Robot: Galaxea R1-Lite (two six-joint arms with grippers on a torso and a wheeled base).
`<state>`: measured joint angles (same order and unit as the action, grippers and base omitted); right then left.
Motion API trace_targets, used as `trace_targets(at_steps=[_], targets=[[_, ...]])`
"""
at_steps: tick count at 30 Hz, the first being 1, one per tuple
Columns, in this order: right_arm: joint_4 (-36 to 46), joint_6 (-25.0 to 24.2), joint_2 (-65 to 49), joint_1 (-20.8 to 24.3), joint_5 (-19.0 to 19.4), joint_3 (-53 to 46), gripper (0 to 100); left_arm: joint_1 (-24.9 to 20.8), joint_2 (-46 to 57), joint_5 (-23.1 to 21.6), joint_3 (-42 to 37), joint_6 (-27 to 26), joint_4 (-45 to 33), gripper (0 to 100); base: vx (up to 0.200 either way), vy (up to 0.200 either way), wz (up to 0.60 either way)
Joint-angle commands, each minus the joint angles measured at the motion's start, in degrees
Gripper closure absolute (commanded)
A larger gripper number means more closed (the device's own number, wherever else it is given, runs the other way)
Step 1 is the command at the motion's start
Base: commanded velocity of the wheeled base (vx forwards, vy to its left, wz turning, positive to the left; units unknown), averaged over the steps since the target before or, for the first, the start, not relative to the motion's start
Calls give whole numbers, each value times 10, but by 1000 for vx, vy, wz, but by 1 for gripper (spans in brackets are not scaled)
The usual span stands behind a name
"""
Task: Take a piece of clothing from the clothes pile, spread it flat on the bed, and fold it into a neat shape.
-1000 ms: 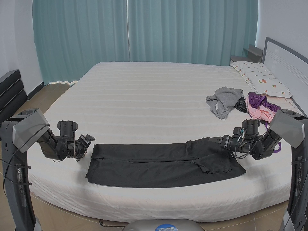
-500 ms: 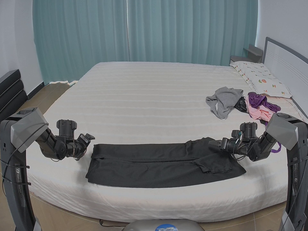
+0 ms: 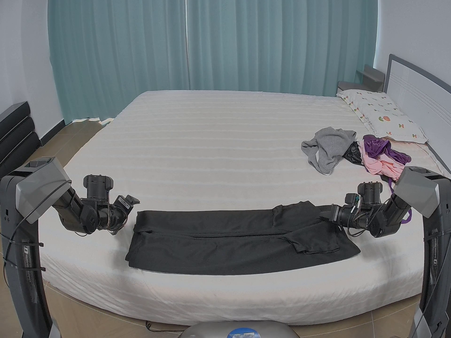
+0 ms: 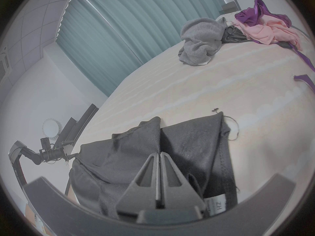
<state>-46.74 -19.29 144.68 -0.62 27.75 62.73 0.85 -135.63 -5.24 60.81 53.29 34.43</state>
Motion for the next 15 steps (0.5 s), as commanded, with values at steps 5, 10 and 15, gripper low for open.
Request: trace_targets(at_steps=[5, 10, 15], targets=[[-15, -1, -16, -4, 6, -22, 100, 0, 0, 1, 0, 0, 0, 0, 0, 0, 0], [-18, -1, -19, -6, 6, -31, 100, 0, 0, 1, 0, 0, 0, 0, 0, 0, 0], [-11, -1, -26, -6, 6, -40, 100, 0, 0, 1, 0, 0, -1, 0, 0, 0, 0]])
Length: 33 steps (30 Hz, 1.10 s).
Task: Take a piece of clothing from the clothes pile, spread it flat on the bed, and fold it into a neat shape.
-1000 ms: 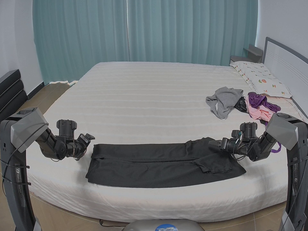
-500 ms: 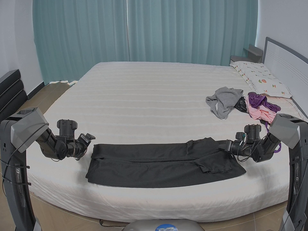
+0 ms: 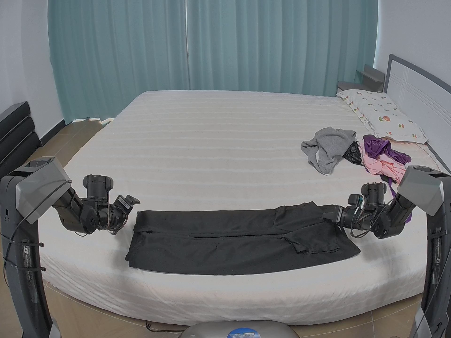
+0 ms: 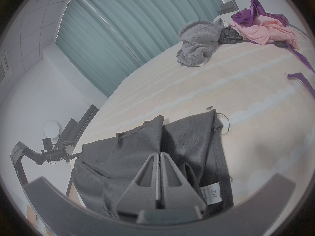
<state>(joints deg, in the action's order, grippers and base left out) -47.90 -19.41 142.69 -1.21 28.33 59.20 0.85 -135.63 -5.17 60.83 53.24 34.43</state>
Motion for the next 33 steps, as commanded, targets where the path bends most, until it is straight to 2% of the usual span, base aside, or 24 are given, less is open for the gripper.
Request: trace_targets(at_steps=[1, 18, 19, 25, 27, 29, 33], targets=[[1, 0, -6, 0, 1, -6, 100, 0, 0, 0, 0, 0, -1, 0, 0, 0, 0], [12, 4, -20, 0, 0, -29, 100, -1, 4, -5, -2, -1, -3, 0, 0, 0, 0], [12, 6, -22, 0, 0, -30, 0, -1, 4, -5, -3, -1, -3, 0, 0, 0, 0], [3, -2, -40, -2, 0, -36, 0, -4, 22, -6, -31, -3, -3, 0, 0, 0, 0], [3, -12, -49, -2, -4, -35, 0, -9, 37, -6, -58, -24, -1, 0, 0, 0, 0], [3, -38, -51, -1, -8, -29, 0, -14, 46, -6, -85, -45, 4, 0, 0, 0, 0], [0, -90, -54, 0, -35, -10, 0, -26, 62, -6, -108, -45, 3, 0, 0, 0, 0]])
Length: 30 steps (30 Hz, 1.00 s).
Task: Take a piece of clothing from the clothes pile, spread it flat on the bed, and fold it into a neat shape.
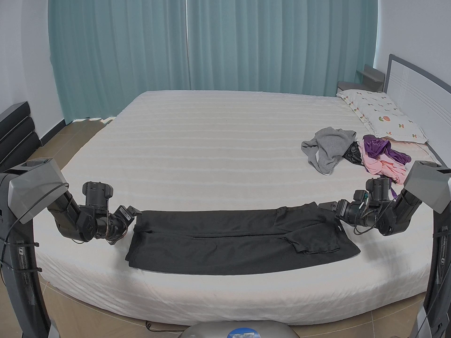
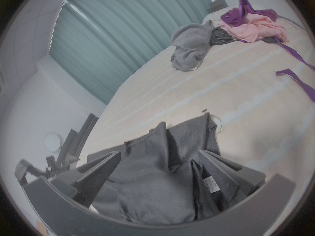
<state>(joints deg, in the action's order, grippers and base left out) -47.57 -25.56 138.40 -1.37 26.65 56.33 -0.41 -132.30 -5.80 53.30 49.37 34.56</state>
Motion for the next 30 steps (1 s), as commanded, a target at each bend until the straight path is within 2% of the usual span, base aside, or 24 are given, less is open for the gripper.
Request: trace_targets(at_steps=[1, 6, 13, 20, 25, 30], targets=[[-3, -41, -11, 1, -24, 25, 0, -17, 32, 0, -39, -5, 2, 0, 0, 0, 0], [-2, -85, -8, -5, -30, 48, 0, -26, 41, 3, -70, -5, -2, 0, -80, 0, 0], [-3, -97, -3, -8, -32, 63, 0, -33, 49, 11, -143, -9, 7, 0, -29, 0, 0], [-2, -119, -1, -8, -34, 70, 0, -56, 35, 40, -152, -9, 53, 0, 0, 0, 0], [-2, -119, 3, -7, -34, 73, 0, -56, 21, 44, -144, -9, 96, 0, 0, 0, 0], [-2, -119, 2, -7, -34, 73, 0, -63, 21, 44, -153, -10, 98, 0, 0, 0, 0]])
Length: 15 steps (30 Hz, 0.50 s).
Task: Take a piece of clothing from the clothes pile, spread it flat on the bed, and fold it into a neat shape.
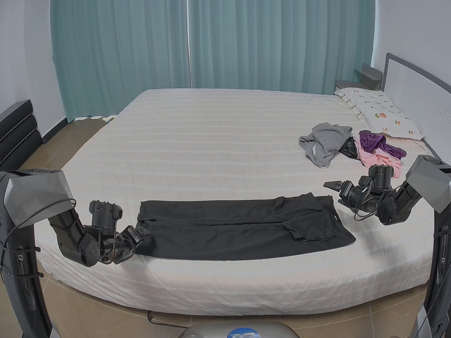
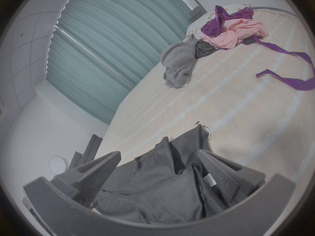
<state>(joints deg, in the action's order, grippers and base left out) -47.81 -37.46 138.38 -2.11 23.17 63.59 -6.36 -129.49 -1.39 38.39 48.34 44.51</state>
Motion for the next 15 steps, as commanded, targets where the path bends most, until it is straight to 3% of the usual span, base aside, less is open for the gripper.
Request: trace_targets(at_steps=[1, 15], targets=[[0, 0, 2, 0, 0, 0, 0, -3, -8, 1, -8, 0, 0, 0, 0, 0, 0], [3, 1, 4, 0, 0, 0, 0, -4, -6, 3, -9, -1, 1, 0, 0, 0, 0]])
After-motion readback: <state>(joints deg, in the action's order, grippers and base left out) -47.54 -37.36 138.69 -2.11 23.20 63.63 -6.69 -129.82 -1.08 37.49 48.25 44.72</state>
